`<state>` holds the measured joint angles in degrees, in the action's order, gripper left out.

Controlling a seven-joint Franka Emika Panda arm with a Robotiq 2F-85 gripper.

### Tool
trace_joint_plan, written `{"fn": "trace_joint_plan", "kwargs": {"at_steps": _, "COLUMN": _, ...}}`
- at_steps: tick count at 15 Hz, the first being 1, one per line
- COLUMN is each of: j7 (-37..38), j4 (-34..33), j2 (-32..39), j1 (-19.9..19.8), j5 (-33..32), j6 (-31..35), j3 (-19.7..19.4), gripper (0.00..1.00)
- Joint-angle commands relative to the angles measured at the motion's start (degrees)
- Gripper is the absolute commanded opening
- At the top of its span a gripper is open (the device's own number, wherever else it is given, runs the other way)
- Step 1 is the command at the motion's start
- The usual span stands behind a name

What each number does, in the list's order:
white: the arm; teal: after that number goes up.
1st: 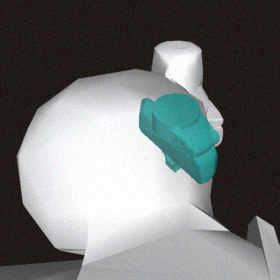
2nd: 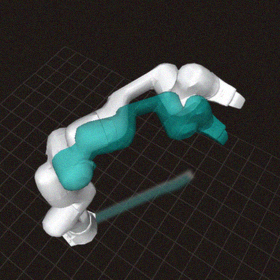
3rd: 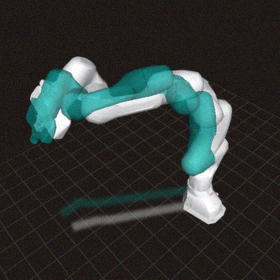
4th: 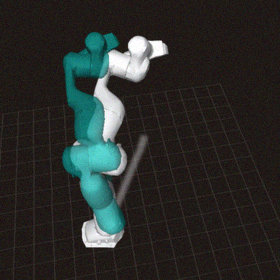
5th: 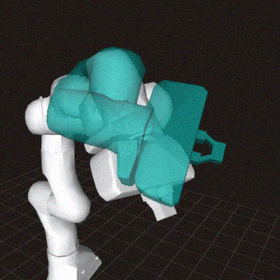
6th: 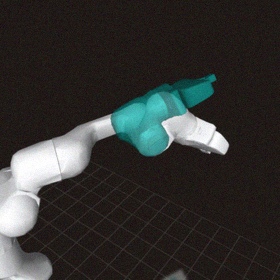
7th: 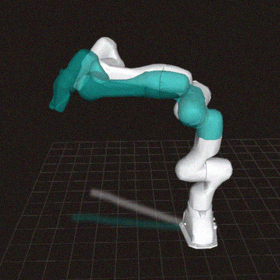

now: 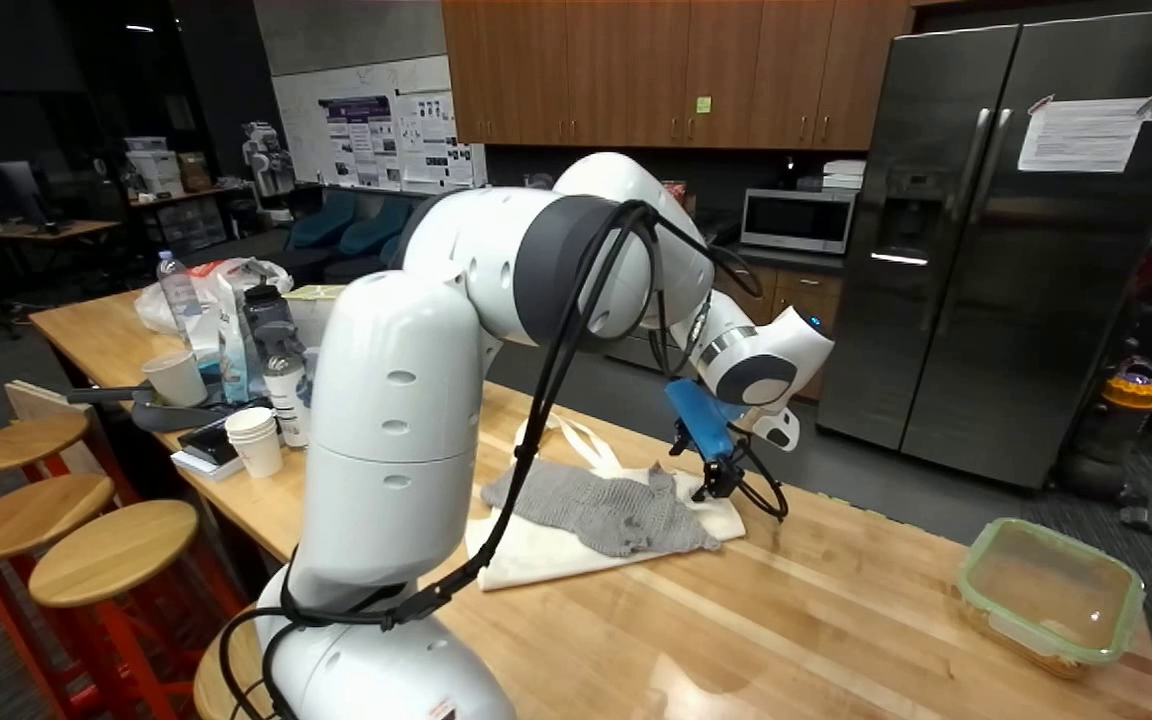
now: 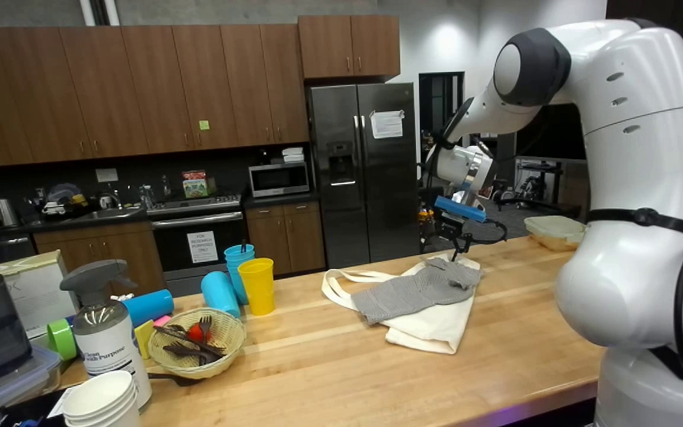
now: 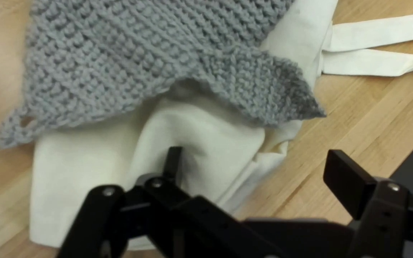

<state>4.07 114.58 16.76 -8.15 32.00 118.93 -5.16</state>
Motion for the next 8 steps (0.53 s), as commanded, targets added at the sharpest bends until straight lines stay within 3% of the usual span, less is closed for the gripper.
{"fn": "trace_joint_plan", "kwargs": {"at_steps": 1, "j7": -0.12, "j4": -0.01, "j2": -0.04, "j1": -1.15, "j5": 1.29, "j6": 0.55, "j3": -0.12, "gripper": 0.80}}
{"fn": "trace_joint_plan", "kwargs": {"at_steps": 3, "j7": -0.99, "j4": 0.32, "j2": -0.42, "j1": -1.79, "j5": 1.92, "j6": 0.43, "j3": -0.22, "gripper": 0.69}}
{"fn": "trace_joint_plan", "kwargs": {"at_steps": 8, "j7": -3.60, "j4": 1.09, "j2": -1.54, "j1": -3.38, "j5": 5.18, "j6": -0.08, "j3": -0.45, "gripper": 0.30}}
